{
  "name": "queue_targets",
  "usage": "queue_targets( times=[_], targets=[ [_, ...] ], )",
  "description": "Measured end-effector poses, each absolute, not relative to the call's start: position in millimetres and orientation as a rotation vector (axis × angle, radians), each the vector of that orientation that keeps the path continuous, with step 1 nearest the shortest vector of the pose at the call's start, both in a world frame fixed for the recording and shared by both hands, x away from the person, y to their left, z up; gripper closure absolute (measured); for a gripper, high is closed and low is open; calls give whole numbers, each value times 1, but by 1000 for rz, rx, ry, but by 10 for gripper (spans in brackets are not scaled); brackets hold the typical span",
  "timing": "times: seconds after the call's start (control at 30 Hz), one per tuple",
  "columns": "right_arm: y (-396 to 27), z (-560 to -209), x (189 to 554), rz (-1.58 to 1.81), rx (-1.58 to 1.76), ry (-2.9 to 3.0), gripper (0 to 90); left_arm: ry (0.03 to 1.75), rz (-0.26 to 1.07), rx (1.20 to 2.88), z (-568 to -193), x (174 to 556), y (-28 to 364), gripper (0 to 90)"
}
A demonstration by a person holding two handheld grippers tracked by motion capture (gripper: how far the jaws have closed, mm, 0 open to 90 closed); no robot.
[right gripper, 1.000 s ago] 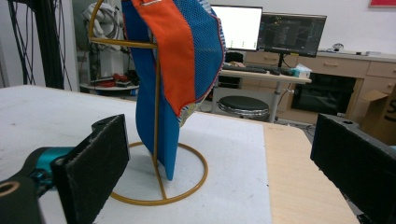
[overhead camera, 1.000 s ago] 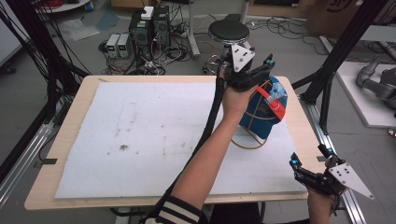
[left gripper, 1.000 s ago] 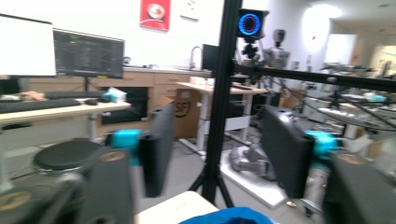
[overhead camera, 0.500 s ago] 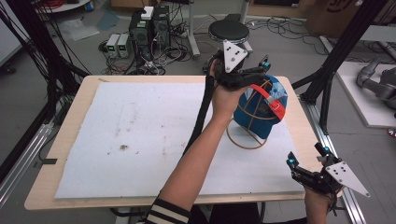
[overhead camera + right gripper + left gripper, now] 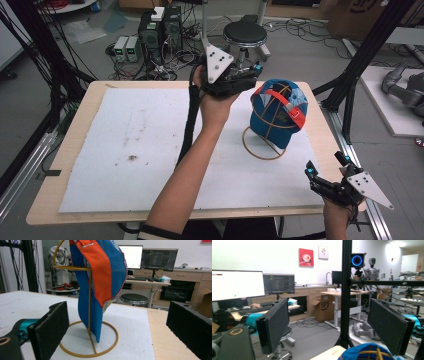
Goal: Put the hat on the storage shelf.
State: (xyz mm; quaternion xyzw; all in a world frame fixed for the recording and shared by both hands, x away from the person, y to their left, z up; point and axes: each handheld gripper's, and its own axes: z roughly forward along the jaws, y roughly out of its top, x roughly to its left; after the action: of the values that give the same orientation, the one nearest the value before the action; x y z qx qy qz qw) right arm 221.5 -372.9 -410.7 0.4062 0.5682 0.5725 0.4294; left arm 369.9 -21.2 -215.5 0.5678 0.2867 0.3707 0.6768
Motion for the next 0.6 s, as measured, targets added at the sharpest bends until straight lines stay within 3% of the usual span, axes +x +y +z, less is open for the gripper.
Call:
queue_targets(
  times=[0.6],
  targets=[
    [-363,-411,228,1437,996,1423,42,709,930,1207,-225,341,72,168]
  ],
)
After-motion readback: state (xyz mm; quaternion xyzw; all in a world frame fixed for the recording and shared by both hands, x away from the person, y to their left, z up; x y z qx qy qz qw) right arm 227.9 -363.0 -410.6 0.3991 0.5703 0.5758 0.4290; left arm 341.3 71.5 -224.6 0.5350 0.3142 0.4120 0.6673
